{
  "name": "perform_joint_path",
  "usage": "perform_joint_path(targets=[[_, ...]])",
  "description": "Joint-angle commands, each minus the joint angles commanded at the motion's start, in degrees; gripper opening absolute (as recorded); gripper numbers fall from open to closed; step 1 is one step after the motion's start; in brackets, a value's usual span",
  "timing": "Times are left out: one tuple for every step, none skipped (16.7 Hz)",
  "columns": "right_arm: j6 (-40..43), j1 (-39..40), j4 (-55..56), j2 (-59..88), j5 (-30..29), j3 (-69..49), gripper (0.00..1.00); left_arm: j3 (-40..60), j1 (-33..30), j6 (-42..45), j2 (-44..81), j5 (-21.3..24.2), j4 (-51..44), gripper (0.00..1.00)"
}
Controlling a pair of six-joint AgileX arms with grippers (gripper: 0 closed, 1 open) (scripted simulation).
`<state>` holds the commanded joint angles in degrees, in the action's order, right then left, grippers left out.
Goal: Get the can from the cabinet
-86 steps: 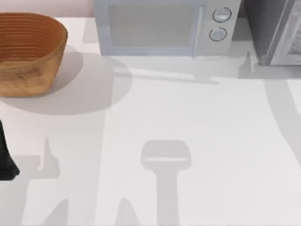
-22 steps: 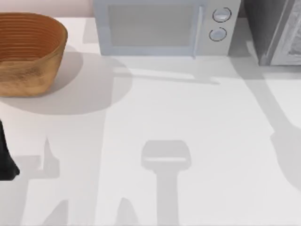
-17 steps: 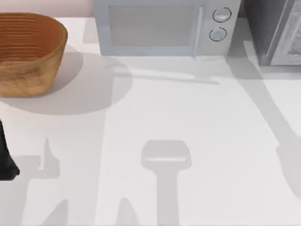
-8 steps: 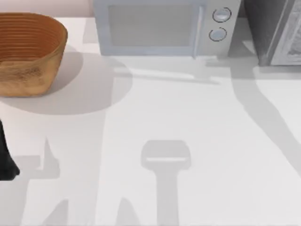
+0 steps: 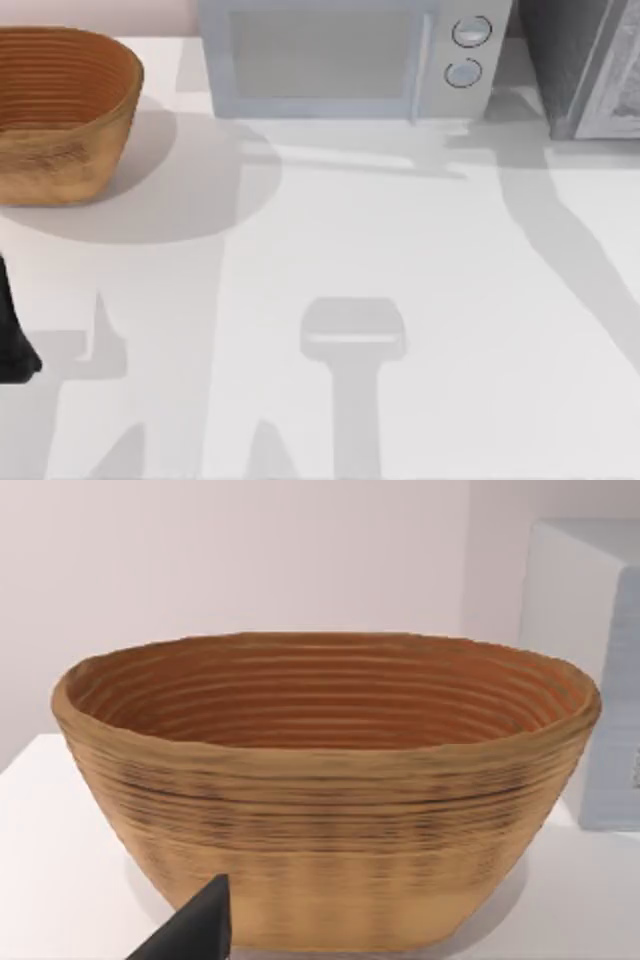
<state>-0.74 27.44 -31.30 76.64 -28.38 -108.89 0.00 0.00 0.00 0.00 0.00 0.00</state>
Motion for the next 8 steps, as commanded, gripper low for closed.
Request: perform_joint_path(targets=[[0.02, -0.63, 0.76, -1.76, 0.66, 2.34, 0.0, 0.0, 0.0, 0.0, 0.0, 0.0, 0.0, 1.0], [0.05, -1.39, 1.65, -3.89, 1.45, 5.27, 0.0, 0.0, 0.0, 0.0, 0.0, 0.0, 0.0, 1.0], [0.09, -2.29, 2.66, -6.37, 2.35, 8.79, 0.0, 0.0, 0.0, 0.0, 0.0, 0.0, 0.0, 1.0], [0.13, -3.31, 3.79, -9.19, 3.37, 12.89, 0.0, 0.0, 0.0, 0.0, 0.0, 0.0, 0.0, 1.0], [0.17, -4.44, 5.02, -12.33, 4.5, 17.58, 0.0, 0.0, 0.0, 0.0, 0.0, 0.0, 0.0, 1.0], [0.22, -5.67, 6.37, -15.75, 5.73, 22.82, 0.0, 0.0, 0.0, 0.0, 0.0, 0.0, 0.0, 1.0], [0.27, -7.0, 7.81, -19.42, 7.06, 28.57, 0.0, 0.0, 0.0, 0.0, 0.0, 0.0, 0.0, 1.0], [0.31, -8.4, 9.35, -23.32, 8.47, 34.73, 0.0, 0.0, 0.0, 0.0, 0.0, 0.0, 0.0, 1.0]])
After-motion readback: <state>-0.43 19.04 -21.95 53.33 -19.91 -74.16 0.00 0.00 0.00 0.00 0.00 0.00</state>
